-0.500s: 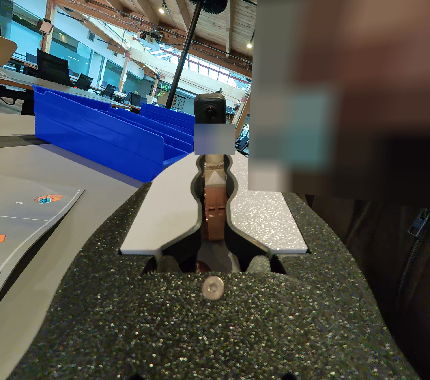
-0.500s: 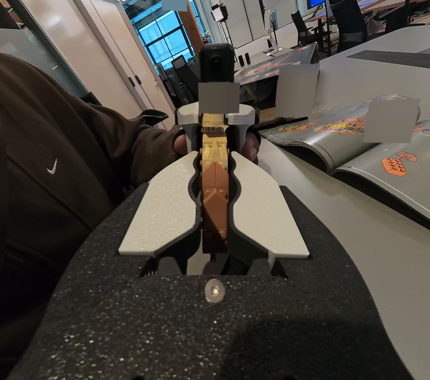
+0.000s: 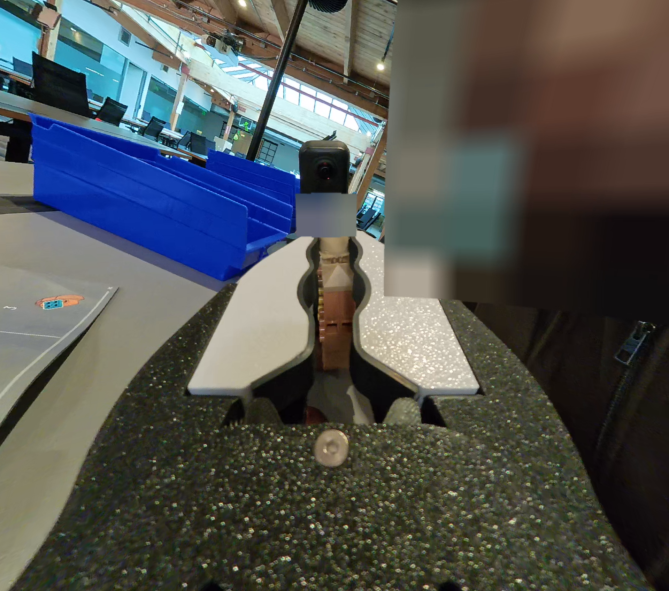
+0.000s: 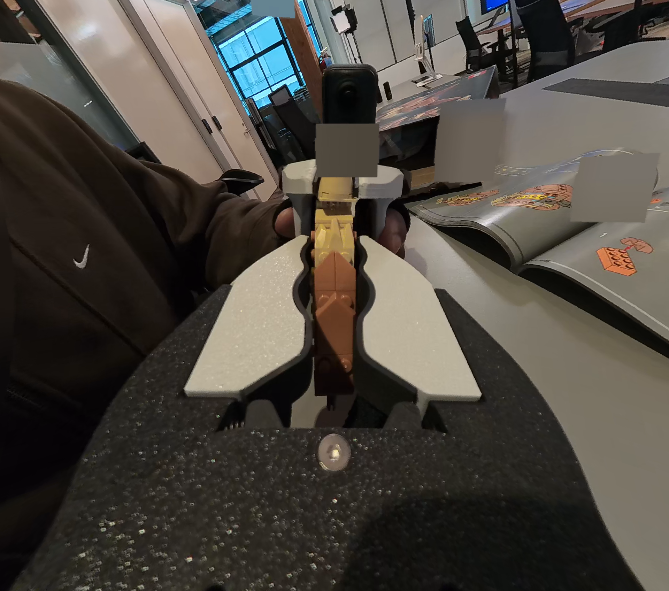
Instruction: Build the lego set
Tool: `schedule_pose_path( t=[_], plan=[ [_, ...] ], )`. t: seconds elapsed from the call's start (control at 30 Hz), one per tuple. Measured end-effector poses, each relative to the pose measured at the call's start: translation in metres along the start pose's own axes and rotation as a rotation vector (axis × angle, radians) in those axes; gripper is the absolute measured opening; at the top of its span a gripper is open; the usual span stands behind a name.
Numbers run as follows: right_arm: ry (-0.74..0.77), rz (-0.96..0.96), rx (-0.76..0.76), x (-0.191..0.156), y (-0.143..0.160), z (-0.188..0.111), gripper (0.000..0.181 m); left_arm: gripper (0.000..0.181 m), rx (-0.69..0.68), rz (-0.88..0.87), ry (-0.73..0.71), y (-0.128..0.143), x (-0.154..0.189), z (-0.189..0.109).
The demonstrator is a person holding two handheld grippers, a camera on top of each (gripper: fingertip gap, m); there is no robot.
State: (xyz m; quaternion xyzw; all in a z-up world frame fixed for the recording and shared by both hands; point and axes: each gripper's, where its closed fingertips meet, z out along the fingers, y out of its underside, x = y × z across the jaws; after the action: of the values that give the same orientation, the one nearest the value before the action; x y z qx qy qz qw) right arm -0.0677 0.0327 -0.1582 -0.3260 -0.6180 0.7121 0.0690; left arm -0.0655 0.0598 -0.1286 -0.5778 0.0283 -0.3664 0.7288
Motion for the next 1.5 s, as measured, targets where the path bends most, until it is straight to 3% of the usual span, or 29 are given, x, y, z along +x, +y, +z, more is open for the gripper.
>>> schedule_pose_path(
  t=[0.87,1.5],
  plan=[
    [-0.034,0.08,0.044,0.0002,-0.0057,-0.002,0.02,0.016,-0.015,-0.04,0.006,0.0001,-0.0024,0.0015],
    [0.002,0.079,0.078,0.0042,-0.0098,-0.0043,0.02,0.016,0.028,0.047,-0.107,-0.0004,-0.0063,0.0041]
  ],
)
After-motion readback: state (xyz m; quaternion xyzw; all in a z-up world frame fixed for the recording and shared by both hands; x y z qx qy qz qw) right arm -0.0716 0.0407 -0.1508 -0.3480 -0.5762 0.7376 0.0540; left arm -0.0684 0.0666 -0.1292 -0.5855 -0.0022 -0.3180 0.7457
